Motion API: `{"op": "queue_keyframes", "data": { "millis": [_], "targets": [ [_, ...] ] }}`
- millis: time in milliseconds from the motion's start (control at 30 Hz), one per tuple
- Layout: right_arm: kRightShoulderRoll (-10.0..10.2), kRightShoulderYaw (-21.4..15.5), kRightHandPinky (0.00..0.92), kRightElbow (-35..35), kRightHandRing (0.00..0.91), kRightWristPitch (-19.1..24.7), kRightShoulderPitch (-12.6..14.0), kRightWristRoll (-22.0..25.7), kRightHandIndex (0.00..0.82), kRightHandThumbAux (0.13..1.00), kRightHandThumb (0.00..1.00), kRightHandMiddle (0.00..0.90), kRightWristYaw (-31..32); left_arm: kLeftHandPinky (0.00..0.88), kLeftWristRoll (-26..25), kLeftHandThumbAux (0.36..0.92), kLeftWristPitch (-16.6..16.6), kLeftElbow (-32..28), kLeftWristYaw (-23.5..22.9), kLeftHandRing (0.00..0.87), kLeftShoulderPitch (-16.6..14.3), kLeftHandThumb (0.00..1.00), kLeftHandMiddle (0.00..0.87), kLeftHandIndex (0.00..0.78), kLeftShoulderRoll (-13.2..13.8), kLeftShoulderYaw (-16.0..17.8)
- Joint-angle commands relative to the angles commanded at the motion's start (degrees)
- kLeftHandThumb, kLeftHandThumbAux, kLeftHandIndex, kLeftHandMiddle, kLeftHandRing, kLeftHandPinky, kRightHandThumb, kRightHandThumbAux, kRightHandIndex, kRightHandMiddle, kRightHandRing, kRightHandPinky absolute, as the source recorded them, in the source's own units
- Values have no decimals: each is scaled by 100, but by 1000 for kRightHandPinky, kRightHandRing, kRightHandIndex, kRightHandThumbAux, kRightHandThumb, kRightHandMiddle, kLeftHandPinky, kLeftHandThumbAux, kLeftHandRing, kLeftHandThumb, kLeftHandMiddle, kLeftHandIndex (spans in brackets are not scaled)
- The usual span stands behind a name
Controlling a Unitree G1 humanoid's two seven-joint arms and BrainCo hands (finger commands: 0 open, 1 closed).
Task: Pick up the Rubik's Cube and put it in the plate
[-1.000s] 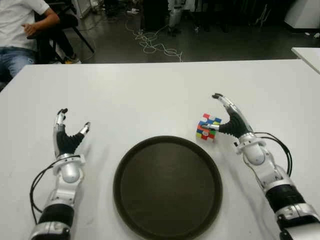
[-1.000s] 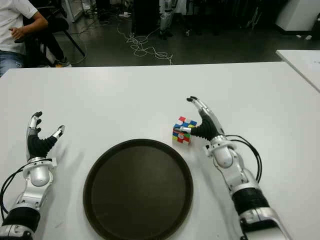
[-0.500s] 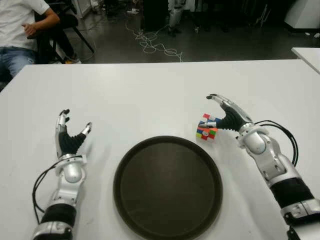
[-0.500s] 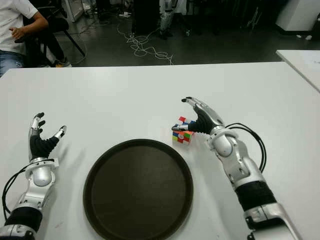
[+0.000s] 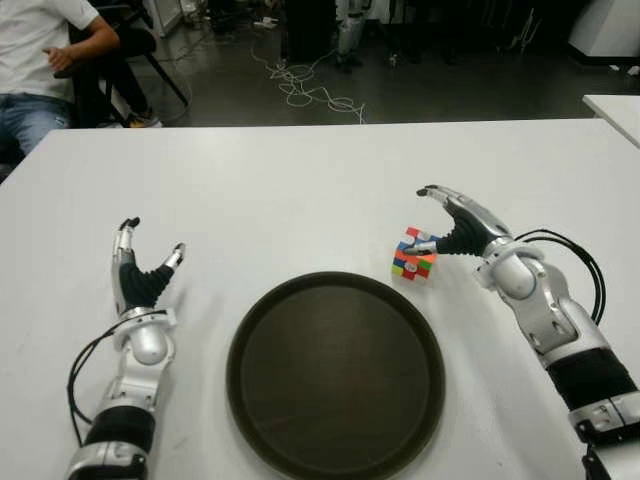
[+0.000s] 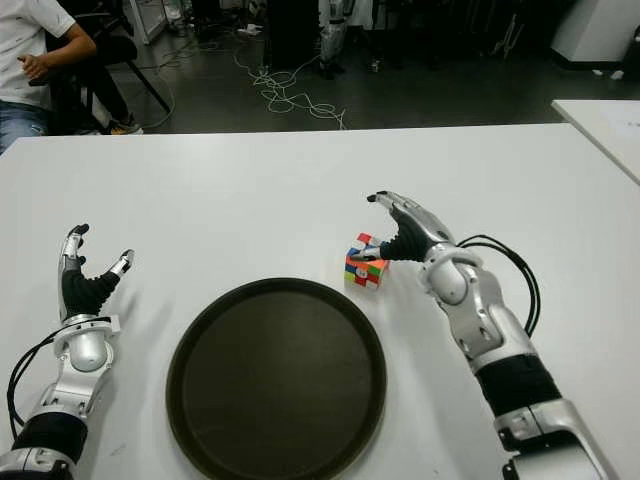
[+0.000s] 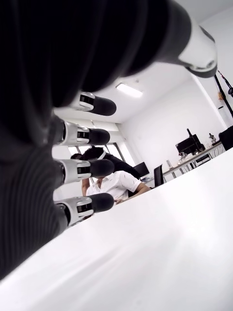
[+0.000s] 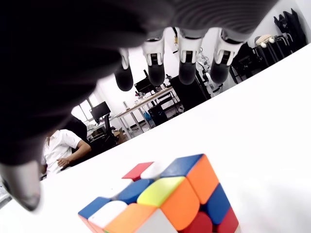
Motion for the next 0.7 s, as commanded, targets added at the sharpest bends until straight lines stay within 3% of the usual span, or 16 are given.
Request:
{"op": "queue_keyframes", "data": {
  "millis": [300, 700],
  "targets": [
    [-377, 444, 22, -125, 0, 117, -283, -322, 0, 608, 0, 0, 927, 78, -45, 664, -31, 12, -50, 58, -12, 0, 57, 28, -20, 5],
    [-541, 584, 4, -282, 0, 159, -397, -469, 0, 651, 0, 0, 1430, 32, 11, 646, 10, -183, -30, 12, 63, 0, 29, 17, -46, -25]
  ]
}}
